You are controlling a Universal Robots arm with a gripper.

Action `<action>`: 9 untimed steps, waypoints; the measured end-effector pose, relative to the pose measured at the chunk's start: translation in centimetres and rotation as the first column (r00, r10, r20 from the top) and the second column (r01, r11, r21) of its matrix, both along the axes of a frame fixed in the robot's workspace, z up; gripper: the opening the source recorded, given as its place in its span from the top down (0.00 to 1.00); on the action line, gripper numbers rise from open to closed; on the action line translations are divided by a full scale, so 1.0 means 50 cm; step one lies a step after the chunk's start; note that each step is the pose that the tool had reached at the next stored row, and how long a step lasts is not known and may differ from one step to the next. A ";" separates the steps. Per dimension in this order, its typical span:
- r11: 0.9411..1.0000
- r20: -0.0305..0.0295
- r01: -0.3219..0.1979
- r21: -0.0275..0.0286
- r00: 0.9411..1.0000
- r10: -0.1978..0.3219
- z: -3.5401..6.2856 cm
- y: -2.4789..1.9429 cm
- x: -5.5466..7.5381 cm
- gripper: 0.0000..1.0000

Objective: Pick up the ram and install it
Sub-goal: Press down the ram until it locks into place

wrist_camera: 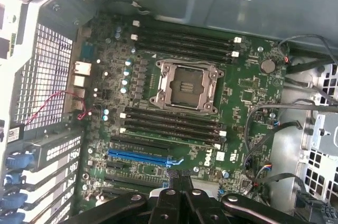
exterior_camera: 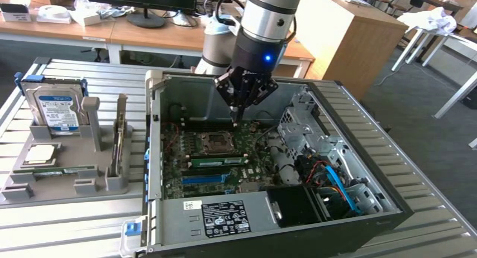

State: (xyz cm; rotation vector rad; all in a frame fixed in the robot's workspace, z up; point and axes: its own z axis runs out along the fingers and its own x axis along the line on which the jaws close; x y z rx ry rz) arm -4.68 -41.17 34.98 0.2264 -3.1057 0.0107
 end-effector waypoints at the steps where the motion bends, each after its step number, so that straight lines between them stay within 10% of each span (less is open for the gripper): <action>1: 1.000 0.000 0.000 0.000 1.000 0.000 0.000 0.0000 0.000 0.90; 9: 0.999 0.000 0.040 0.000 0.999 -0.040 -0.001 0.0000 0.000 0.90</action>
